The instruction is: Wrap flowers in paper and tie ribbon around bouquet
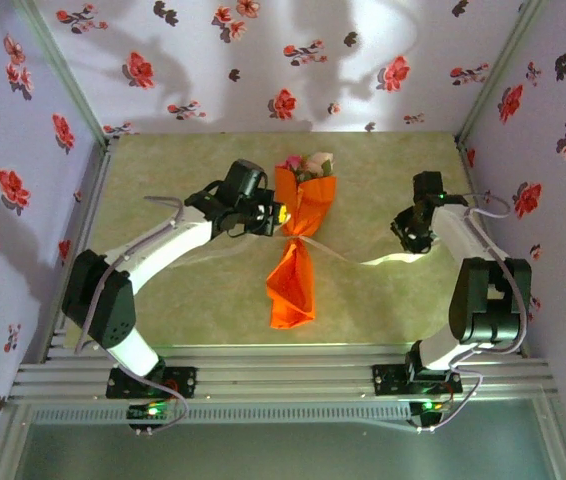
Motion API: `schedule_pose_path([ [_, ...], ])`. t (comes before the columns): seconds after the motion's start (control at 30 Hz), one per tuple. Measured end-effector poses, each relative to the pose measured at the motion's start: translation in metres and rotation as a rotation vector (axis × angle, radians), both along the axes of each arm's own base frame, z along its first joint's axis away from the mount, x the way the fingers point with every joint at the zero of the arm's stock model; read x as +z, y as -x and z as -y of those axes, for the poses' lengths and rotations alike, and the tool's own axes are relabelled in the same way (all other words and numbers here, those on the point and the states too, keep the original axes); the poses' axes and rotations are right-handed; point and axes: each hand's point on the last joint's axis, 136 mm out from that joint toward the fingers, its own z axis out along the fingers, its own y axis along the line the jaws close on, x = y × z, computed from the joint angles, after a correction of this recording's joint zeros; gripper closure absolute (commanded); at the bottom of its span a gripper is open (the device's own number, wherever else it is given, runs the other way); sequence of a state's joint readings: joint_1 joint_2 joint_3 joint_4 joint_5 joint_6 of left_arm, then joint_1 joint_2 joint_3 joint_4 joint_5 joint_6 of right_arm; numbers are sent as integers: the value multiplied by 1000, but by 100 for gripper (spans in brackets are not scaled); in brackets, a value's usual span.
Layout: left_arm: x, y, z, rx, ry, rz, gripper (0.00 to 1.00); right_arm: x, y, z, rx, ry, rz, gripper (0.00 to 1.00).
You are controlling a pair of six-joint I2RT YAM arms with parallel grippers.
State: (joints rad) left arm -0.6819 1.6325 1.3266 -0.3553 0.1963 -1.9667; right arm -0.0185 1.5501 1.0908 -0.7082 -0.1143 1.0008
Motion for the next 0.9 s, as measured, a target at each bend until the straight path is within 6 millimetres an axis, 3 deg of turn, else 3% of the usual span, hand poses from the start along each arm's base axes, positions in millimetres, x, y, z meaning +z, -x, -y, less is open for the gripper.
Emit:
schedule_pose_path([
  [0.33, 28, 6, 27, -48, 77, 42, 100, 1, 2, 43, -96, 18, -24, 65],
  [0.7, 38, 1, 55, -268, 29, 161, 100, 2, -61, 116, -89, 124, -65, 52],
  [0.9, 33, 7, 58, -400, -17, 235, 100, -22, -66, 130, -1, 152, -162, 46],
])
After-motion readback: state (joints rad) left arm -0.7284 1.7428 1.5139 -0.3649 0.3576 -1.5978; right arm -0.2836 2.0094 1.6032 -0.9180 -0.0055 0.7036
